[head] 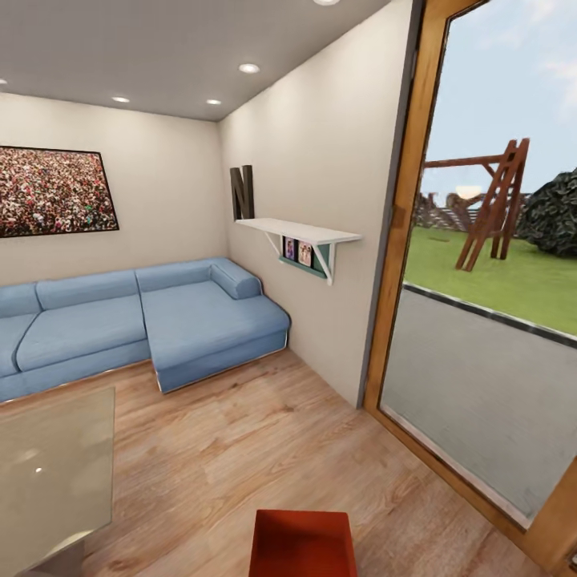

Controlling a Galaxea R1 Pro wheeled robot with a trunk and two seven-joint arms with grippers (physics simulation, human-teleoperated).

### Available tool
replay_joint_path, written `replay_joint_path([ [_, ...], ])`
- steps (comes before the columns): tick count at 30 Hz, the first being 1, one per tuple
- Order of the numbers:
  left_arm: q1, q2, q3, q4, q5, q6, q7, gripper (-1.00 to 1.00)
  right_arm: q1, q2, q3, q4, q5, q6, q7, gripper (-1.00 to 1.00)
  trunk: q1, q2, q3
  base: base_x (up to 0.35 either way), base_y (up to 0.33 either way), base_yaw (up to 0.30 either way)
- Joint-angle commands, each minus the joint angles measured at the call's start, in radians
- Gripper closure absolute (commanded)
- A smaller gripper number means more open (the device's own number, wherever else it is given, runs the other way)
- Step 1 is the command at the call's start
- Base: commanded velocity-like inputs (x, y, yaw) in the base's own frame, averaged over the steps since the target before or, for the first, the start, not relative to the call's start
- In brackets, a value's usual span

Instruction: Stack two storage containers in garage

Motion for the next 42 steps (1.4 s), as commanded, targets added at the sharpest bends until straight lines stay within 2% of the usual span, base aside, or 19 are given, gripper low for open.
replay_joint_path([
  [1,-0.001,0.000,0.008,0.001,0.008,-0.001,-0.010,-1.00,-0.001,0.000,-0.007,0.001,0.008,-0.003,0.003,-1.00,0.000,-0.001,-0.002,0.000,0.000,0.000],
  [12,-0.001,0.000,0.008,0.001,0.008,-0.001,-0.010,-1.00,-0.001,0.000,-0.008,0.001,0.008,-0.003,0.003,-1.00,0.000,-0.001,-0.002,0.000,0.000,-0.191],
  [29,-0.001,0.000,0.008,0.001,0.007,-0.001,-0.010,-1.00,-0.001,0.000,-0.007,0.001,0.008,-0.003,0.003,-1.00,0.000,-0.001,-0.002,0.000,0.000,-0.074],
  [42,-0.001,0.000,0.008,0.001,0.008,-0.001,-0.010,-1.00,-0.001,0.000,-0.007,0.001,0.008,-0.003,0.003,-1.00,0.000,-0.001,-0.002,0.173,-0.111,-0.001],
])
